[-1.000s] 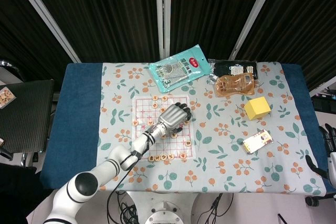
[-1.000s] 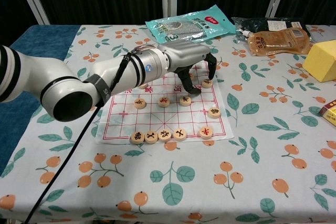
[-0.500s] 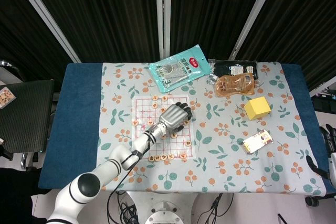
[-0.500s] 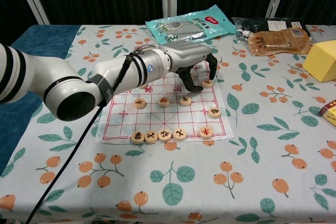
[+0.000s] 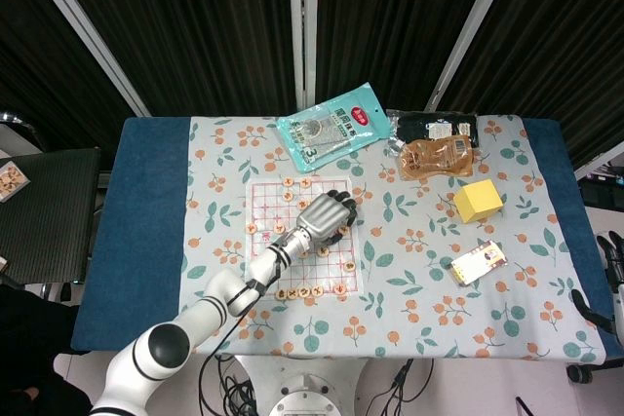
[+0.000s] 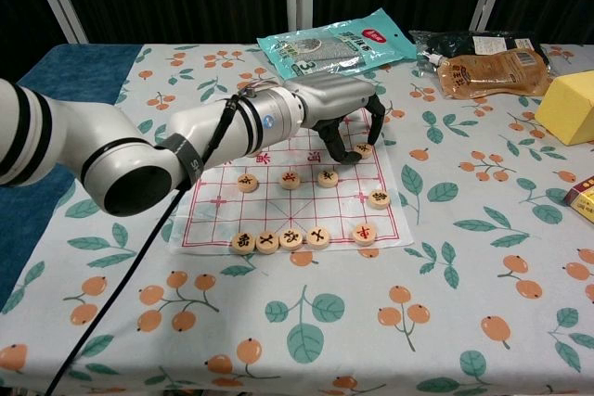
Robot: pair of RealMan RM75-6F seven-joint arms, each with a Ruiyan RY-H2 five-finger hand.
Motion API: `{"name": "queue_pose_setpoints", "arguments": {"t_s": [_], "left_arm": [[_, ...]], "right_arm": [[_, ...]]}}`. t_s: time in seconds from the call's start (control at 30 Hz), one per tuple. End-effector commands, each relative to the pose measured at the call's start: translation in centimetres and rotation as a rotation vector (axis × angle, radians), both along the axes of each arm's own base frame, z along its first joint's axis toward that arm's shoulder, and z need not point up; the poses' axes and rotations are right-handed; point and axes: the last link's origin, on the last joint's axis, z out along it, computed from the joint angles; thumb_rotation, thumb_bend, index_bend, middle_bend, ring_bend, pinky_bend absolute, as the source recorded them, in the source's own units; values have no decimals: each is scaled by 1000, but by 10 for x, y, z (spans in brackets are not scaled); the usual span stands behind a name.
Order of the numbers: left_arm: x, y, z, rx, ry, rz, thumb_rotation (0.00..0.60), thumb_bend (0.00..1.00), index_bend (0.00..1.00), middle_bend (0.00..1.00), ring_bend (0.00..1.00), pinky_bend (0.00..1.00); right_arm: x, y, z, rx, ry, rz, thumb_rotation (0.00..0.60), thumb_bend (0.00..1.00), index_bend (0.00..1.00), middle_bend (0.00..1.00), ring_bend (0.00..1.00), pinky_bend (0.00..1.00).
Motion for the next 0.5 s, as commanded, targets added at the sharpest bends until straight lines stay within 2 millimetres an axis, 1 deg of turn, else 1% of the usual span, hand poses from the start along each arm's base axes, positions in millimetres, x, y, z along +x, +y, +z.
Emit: {"name": "queue_pose_setpoints", "arguments": {"t_s": [0.03, 0.33, 0.5], "left_arm": [[-1, 0, 0, -1, -5, 8, 600, 333, 474, 208, 107, 203], [-6, -1, -1, -11, 5, 11, 600, 333, 465, 208, 107, 195], [-5, 0, 1, -4, -19, 14, 600, 334, 497, 208, 107, 195]], "right_arm": [[0, 0, 0, -1, 1, 2, 600, 227, 0, 0, 0, 0], [-1, 2, 1, -3, 5, -5, 600, 227, 0, 0, 0, 0], [0, 1, 0, 0, 3, -2, 600, 227, 0, 0, 0, 0]]}}
